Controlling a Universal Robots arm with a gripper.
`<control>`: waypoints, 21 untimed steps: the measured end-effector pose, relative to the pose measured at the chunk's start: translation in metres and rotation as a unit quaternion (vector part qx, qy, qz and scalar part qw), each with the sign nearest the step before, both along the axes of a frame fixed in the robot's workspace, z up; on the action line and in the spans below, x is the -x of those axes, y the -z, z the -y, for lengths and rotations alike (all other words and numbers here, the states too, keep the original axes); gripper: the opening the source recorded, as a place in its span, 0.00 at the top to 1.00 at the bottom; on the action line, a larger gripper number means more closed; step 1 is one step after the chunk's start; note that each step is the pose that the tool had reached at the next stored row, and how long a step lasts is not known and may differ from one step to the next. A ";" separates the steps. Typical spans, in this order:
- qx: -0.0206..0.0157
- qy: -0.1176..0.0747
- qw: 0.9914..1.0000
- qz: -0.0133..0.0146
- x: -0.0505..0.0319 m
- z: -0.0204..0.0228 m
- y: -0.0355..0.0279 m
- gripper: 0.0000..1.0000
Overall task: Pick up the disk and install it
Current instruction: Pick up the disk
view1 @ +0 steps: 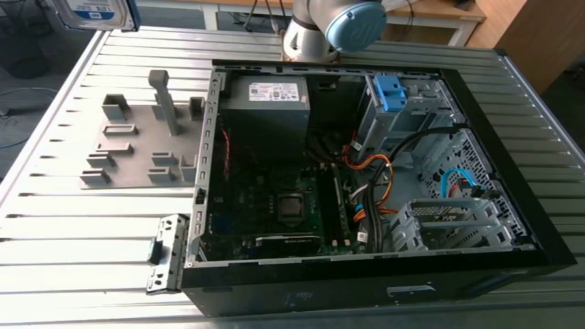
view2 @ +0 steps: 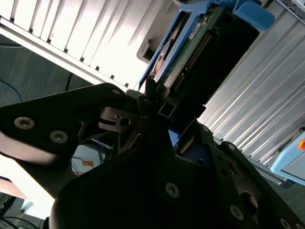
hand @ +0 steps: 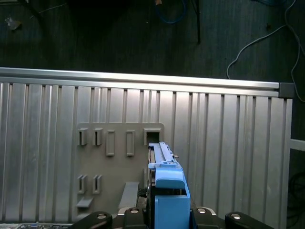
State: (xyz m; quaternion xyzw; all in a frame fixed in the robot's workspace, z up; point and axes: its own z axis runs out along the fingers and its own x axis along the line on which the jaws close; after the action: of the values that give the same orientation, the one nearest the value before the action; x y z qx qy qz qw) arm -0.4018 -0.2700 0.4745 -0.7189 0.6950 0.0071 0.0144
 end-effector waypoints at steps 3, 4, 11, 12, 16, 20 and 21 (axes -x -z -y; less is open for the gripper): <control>0.000 0.000 1.000 0.000 0.0000 0.0000 -0.0025 0.64; 0.000 0.000 1.000 0.000 0.0000 0.0000 -0.0034 0.64; 0.000 0.000 1.000 0.000 0.0000 0.0000 -0.0095 0.64; 0.000 0.000 1.000 0.000 0.0000 0.0000 -0.0104 0.64; 0.000 0.000 1.000 0.000 0.0000 0.0000 -0.0139 0.64; 0.000 0.000 1.000 0.000 0.0000 0.0000 -0.0179 0.64; 0.000 0.000 1.000 0.000 0.0000 0.0000 -0.0190 0.64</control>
State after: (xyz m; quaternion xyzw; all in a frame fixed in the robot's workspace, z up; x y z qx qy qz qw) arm -0.4018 -0.2700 0.4935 -0.7189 0.6950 0.0071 0.0144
